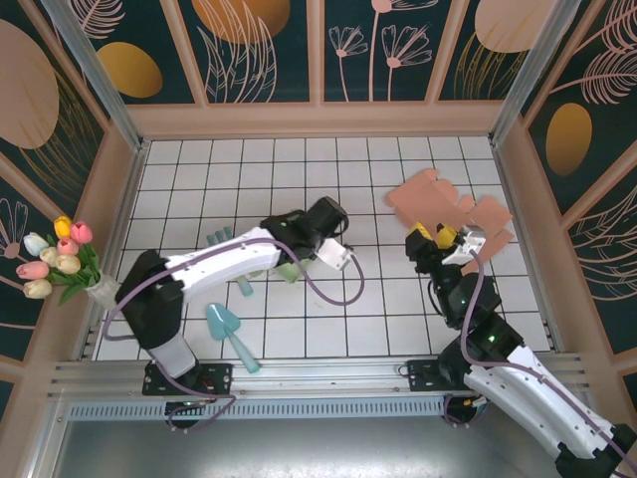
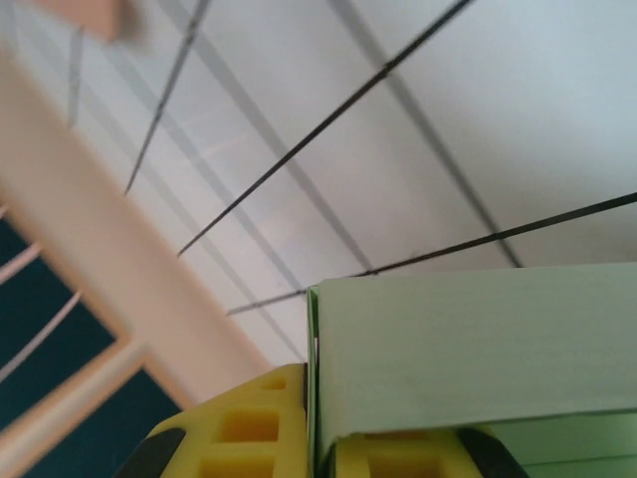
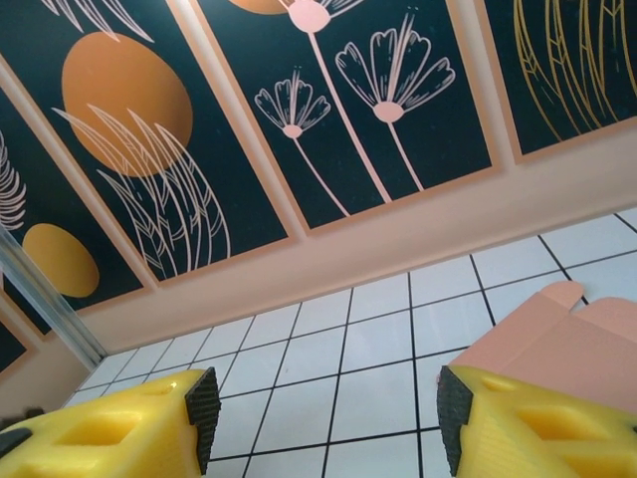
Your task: Fold the paper box
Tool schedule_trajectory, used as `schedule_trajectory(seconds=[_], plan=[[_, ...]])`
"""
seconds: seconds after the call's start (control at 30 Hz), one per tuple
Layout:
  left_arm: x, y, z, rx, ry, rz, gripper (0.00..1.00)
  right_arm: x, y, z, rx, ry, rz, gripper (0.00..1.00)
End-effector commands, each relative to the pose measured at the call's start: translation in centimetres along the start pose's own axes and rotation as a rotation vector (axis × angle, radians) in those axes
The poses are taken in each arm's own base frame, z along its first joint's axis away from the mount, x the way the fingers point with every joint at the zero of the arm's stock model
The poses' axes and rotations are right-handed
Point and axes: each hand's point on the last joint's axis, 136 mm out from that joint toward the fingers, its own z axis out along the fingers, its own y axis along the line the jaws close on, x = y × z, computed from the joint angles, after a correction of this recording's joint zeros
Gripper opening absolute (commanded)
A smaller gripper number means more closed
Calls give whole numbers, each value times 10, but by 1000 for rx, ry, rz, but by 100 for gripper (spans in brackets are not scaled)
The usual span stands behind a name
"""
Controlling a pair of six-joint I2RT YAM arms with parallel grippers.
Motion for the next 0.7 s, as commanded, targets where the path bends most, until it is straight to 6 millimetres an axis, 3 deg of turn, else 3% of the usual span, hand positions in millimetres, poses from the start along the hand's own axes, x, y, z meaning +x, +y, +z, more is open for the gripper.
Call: schedule_trajectory(seconds=[0.0, 0.13, 0.3, 0.53, 0.67], plan=[[-20, -22, 3, 124, -10, 220, 0, 0, -8, -1, 30, -23, 24, 62], [-47, -25, 14, 128, -49, 257, 2, 1, -8, -1, 29, -22, 27, 63], [-57, -21, 26, 111, -52, 233, 29, 3, -11, 0, 44, -17, 22, 64], [-54, -9, 24, 71, -31, 204, 34, 4, -15, 0, 58, -18, 17, 64], [-63, 27, 6, -78, -86, 74, 34, 4, -17, 0, 70, -21, 9, 64]])
